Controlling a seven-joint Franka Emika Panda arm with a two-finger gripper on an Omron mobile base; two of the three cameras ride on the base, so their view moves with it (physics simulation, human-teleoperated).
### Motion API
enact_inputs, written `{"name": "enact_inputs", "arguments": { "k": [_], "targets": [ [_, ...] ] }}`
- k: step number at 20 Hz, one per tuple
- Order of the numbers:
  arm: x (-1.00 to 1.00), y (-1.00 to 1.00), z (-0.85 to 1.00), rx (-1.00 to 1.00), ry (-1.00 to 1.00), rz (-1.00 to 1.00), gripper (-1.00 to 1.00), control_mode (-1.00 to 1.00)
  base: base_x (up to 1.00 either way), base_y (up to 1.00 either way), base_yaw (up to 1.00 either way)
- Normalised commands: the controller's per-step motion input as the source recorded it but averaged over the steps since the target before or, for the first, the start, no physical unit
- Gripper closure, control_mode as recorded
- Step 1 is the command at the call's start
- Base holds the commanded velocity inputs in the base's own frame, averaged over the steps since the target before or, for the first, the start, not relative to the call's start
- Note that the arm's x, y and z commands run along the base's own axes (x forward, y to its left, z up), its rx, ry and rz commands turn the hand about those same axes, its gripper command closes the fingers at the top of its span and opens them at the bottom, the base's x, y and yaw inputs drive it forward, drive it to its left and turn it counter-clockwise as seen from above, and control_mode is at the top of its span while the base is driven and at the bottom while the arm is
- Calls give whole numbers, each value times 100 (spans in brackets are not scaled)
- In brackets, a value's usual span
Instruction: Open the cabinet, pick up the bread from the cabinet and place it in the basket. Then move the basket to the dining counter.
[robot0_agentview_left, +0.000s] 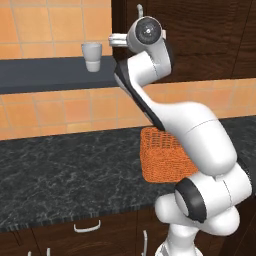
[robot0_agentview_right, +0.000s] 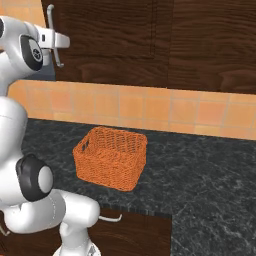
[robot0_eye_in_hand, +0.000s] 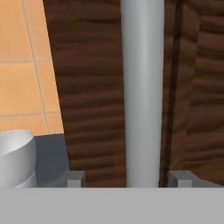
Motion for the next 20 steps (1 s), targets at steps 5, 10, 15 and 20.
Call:
{"name": "enact_inputs", "arguments": {
  "k": [5,10,15,20],
  "targets": [
    [1,6,0,6,-8,0,100,-100,0,0,0],
    [-68,13,5,6,-3,0,100,-100,0,0,0],
    [-100,0,17,7,0,0,100,-100,0,0,0],
    [-100,-5,21,10,0,1,100,-100,0,0,0]
  ]
}}
